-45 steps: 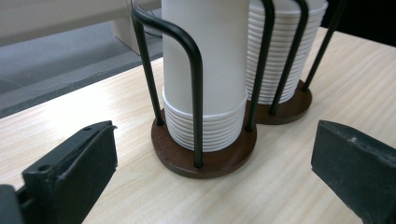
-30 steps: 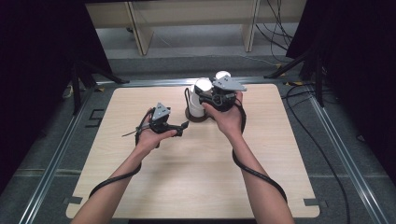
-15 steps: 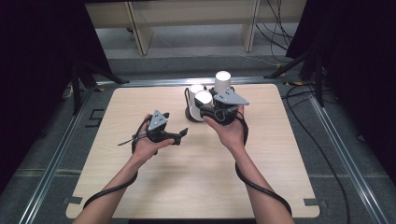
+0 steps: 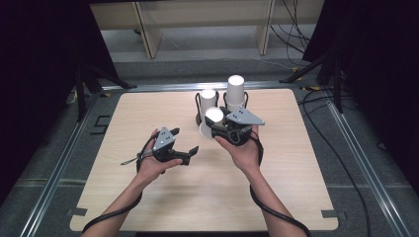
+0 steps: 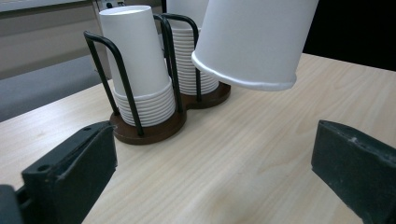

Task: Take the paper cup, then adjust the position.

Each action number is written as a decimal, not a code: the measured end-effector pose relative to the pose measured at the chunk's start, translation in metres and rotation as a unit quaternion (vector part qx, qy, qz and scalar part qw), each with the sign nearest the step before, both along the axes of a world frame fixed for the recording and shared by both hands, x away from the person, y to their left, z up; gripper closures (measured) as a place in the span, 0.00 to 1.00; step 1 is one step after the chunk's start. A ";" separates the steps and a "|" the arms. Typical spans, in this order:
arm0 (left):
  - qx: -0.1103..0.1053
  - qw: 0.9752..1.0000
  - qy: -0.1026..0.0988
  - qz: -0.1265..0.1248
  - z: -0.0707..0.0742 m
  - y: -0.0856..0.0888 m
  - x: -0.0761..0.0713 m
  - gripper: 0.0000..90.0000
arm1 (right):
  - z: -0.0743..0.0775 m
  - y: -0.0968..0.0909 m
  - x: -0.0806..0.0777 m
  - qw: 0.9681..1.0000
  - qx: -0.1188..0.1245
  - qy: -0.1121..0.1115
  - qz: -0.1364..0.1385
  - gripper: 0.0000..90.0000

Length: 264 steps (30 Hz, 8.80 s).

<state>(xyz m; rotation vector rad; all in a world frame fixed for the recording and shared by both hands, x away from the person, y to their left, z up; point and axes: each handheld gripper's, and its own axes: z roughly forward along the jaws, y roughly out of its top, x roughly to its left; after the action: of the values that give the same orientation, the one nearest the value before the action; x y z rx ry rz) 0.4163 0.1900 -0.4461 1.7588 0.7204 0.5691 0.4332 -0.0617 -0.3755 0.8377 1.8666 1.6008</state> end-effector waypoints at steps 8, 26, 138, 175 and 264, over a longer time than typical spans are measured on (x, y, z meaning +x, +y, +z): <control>-0.007 1.000 -0.003 -0.008 -0.003 0.002 -0.016 0.00 | -0.011 0.003 -0.011 1.000 0.004 0.010 0.010 0.40; 0.000 1.000 -0.017 -0.021 0.001 -0.001 -0.030 0.00 | -0.016 0.003 -0.016 1.000 0.012 0.016 0.015 0.40; -0.002 0.998 -0.025 -0.056 -0.010 -0.041 -0.030 0.00 | -0.053 -0.041 0.017 0.940 0.189 0.284 0.005 0.40; 0.011 0.998 -0.021 -0.056 -0.025 -0.052 -0.011 0.02 | -0.049 -0.040 0.017 0.926 0.218 0.306 0.027 0.41; 0.009 0.999 -0.012 -0.050 -0.024 -0.052 -0.008 0.24 | -0.052 -0.044 0.019 0.912 0.255 0.321 0.028 0.38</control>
<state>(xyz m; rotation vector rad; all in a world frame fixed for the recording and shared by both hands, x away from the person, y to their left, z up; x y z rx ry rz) 0.4088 0.1379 -0.4699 1.7915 0.6089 0.5299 0.4522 -0.1056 -0.4279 1.7238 1.8946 2.0604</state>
